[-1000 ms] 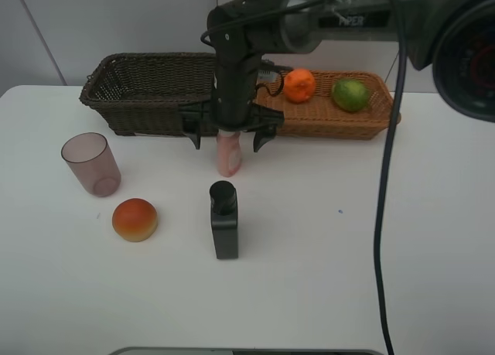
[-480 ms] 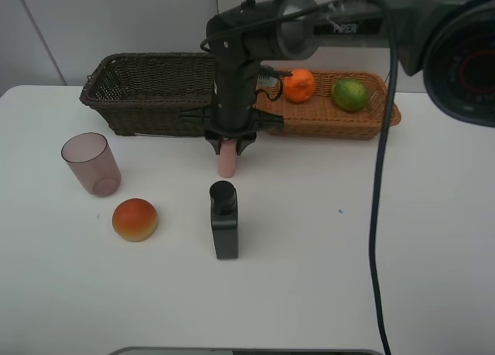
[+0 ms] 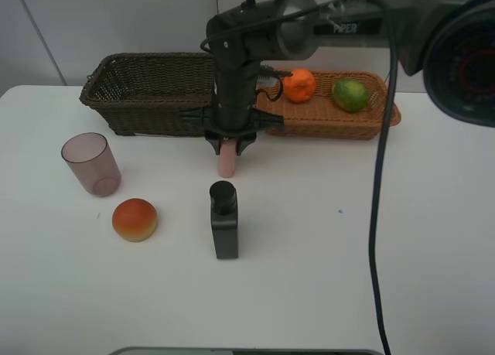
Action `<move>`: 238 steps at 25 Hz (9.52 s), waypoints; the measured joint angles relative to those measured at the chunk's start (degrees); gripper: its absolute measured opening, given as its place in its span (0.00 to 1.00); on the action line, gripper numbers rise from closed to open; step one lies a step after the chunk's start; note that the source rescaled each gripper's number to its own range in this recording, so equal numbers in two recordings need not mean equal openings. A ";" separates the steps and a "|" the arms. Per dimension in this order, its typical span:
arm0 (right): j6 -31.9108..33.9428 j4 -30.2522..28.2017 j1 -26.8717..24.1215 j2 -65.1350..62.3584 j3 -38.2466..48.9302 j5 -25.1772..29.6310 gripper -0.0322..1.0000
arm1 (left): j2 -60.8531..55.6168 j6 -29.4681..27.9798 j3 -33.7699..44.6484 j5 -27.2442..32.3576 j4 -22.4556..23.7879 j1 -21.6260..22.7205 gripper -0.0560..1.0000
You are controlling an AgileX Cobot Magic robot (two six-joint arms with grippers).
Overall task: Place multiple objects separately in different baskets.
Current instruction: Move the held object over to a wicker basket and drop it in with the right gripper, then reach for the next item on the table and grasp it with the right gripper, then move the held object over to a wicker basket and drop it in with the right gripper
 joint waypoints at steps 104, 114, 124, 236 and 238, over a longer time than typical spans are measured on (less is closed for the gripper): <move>-34.48 -2.95 -3.45 -3.65 -17.42 1.19 0.89 | 0.00 0.00 0.00 0.00 0.00 0.00 0.98; -34.48 -2.09 -2.53 -9.32 -12.31 12.33 0.89 | 0.00 0.00 0.00 0.00 0.00 0.00 0.98; -25.05 -2.34 -0.65 -25.13 14.14 6.77 0.89 | 0.00 0.00 0.00 0.00 0.00 0.00 0.98; -27.34 -1.72 0.84 -18.90 0.01 -3.37 0.15 | 0.00 0.00 0.00 0.00 0.05 0.00 0.98; -28.08 -2.49 -0.23 -18.71 0.01 -8.01 0.15 | 0.00 0.00 0.00 0.00 0.05 0.00 0.98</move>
